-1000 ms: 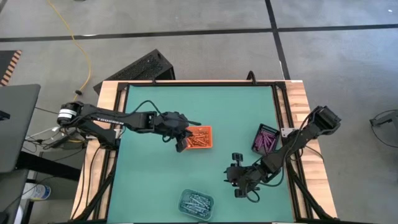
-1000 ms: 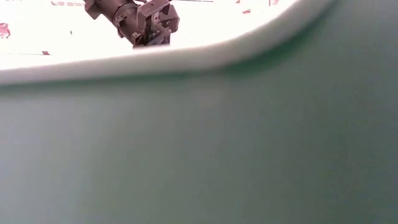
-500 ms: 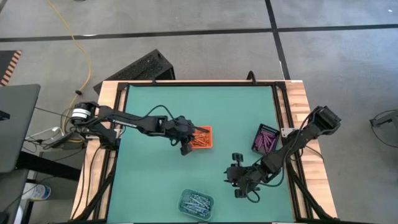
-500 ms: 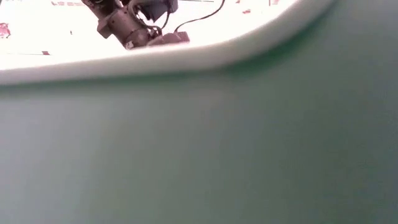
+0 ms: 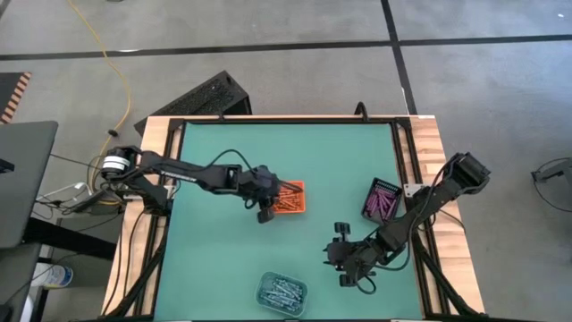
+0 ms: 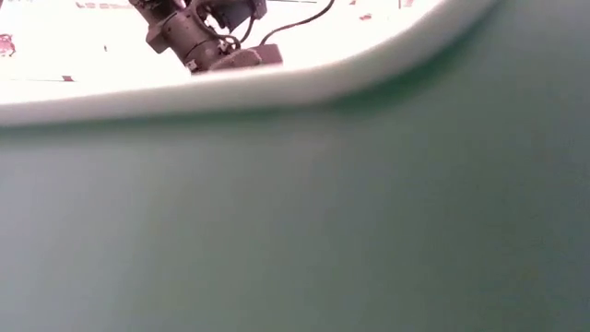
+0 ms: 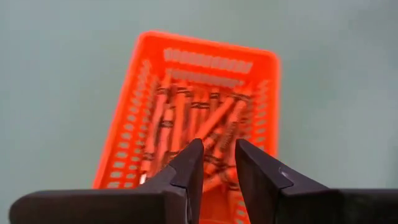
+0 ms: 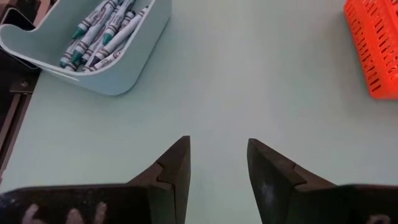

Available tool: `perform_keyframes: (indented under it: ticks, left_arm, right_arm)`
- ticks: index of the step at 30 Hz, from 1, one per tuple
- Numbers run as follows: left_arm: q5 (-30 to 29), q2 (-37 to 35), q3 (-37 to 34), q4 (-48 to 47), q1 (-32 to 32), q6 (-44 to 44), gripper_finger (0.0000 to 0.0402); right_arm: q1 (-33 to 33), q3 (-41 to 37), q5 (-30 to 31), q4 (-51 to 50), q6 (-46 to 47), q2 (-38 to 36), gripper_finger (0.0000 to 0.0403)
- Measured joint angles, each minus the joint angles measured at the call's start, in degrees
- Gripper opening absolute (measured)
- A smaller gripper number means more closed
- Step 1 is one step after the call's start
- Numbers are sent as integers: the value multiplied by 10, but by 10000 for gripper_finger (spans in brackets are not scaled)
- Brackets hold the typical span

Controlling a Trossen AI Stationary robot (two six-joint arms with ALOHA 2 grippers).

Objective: Sort crayons
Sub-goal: Return to Home Position

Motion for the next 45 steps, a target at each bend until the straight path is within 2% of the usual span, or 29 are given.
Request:
perform_keyframes:
  ticks: [5, 8, 14, 17, 21, 25, 29, 34, 37, 41, 45]
  left_arm:
    - [49, -7, 54, -101, 0, 31, 81]
    - [39, -14, 90, -170, -10, 48, 81]
    - [-60, -48, 127, -218, -65, 99, 81]
    - [-134, -78, 128, -238, -101, 108, 81]
    - [-246, -130, 123, -286, -151, 94, 82]
    - [-314, -200, 86, -302, -200, 69, 82]
    - [-324, -278, 26, -293, -234, 51, 82]
    - [-350, -380, -72, -222, -249, 51, 82]
    - [-356, -442, -138, -156, -248, 77, 82]
    - [-337, -515, -208, -94, -235, 108, 79]
    - [-325, -578, -251, -85, -207, 124, 75]
  right_arm:
    - [0, 15, 0, -14, -35, 0, 150]
    - [0, 48, 4, -47, -83, 0, 150]
    - [0, 141, 58, -158, -171, -1, 150]
    - [6, 174, 106, -214, -212, -15, 150]
    - [12, 180, 165, -275, -244, -65, 147]
    - [9, 157, 165, -287, -246, -151, 133]
    - [10, 115, 158, -262, -249, -241, 116]
    - [-4, 42, 147, -194, -299, -344, 103]
    - [-23, -15, 146, -120, -348, -400, 100]
    - [-77, -93, 86, -14, -407, -466, 98]
    - [-171, -142, 12, 25, -428, -516, 98]
